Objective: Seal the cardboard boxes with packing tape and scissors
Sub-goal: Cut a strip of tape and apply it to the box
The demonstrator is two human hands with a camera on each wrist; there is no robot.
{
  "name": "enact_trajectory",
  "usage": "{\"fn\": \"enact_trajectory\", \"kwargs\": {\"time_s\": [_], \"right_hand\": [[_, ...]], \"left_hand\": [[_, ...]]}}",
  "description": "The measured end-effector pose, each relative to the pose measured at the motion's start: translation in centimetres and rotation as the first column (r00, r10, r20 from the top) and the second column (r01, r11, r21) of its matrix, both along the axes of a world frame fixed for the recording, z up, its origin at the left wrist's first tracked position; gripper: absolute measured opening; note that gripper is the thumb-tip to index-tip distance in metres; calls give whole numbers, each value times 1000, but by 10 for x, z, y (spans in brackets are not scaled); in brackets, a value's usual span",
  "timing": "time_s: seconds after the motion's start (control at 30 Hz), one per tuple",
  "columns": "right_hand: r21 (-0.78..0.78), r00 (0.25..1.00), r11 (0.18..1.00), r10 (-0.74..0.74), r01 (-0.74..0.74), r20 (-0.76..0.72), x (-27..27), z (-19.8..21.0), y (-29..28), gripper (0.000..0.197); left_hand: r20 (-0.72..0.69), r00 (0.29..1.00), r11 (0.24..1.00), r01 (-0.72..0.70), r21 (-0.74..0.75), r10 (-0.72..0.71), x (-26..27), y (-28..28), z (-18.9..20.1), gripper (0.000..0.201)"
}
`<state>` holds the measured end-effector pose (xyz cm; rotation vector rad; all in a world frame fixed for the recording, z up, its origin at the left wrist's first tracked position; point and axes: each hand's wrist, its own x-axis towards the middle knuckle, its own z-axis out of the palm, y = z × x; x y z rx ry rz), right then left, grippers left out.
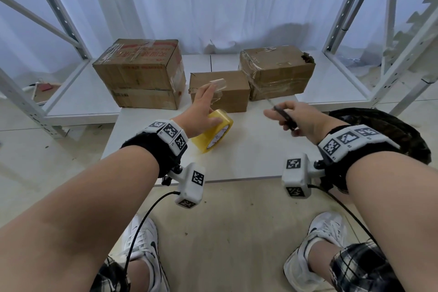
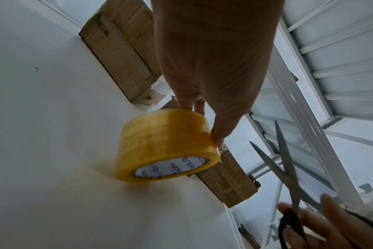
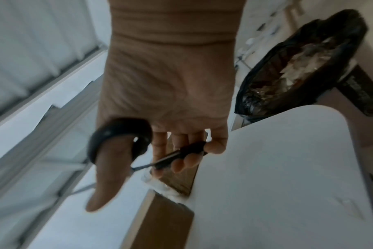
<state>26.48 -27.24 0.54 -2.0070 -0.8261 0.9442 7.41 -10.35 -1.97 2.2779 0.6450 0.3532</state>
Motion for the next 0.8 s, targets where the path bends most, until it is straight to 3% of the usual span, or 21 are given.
{"fn": "enact_trajectory", "kwargs": {"time_s": [0.07, 0.17, 0.33, 0.47, 0.63, 0.7, 0.8], "right_hand": [[-51, 995, 997, -47, 52, 87, 10, 2, -6, 41], [-315, 921, 947, 69, 61, 384, 13, -9, -9, 44], [-458, 919, 880, 70, 126, 388, -8, -53, 3, 44], [-441, 916, 896, 130, 56, 380, -29, -66, 17, 50], [-367, 814, 930, 186, 35, 551, -35, -55, 31, 27], [-289, 788, 956, 148, 40, 598, -35, -48, 36, 32], [-107, 829, 993, 95, -43, 551, -37, -36, 45, 45]], "left_hand": [[-9, 1000, 1000, -18, 1, 18, -3, 2, 0, 88], [-13, 1000, 1000, -15, 22, 15, -6, 3, 1, 91], [-110, 994, 991, 12, 136, 3, -19, 6, 6, 94], [-140, 990, 979, 63, 195, -36, -33, 13, -3, 92], [-148, 983, 969, 139, 204, -110, -36, 9, -15, 88], [-130, 986, 973, 127, 192, -103, -33, 5, -15, 85], [-80, 991, 986, 116, 121, -107, -29, 4, 0, 73]]}}
